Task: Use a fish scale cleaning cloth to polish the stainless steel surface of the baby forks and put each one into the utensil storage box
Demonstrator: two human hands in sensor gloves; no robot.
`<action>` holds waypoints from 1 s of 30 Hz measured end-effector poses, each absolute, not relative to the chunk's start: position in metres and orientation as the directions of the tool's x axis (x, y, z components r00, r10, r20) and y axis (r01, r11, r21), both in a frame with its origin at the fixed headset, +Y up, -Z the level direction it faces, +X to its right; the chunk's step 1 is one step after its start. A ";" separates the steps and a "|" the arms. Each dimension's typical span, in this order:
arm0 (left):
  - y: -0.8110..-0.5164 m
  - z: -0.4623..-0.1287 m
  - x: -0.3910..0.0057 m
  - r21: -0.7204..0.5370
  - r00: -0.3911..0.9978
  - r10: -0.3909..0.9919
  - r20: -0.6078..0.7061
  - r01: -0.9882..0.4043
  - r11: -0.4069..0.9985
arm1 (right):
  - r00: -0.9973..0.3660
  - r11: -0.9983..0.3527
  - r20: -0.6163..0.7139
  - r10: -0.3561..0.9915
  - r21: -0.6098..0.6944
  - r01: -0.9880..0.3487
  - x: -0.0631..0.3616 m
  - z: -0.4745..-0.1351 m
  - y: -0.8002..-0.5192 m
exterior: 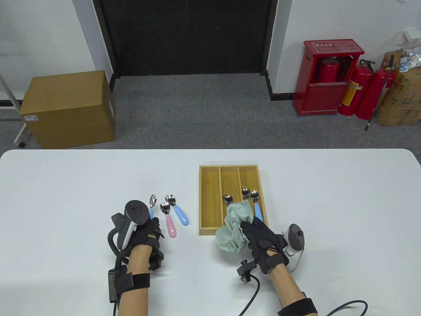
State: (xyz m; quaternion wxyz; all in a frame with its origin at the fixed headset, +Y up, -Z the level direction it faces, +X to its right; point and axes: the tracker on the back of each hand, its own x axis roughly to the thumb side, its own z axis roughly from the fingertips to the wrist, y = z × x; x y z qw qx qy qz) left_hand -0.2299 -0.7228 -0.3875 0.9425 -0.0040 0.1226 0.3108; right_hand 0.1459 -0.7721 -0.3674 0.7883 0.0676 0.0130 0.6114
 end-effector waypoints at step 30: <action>-0.724 -0.322 -0.128 -0.301 0.529 0.803 0.274 -0.746 0.594 | -0.049 -0.155 0.250 0.967 0.426 -0.891 0.119 -0.365 -0.745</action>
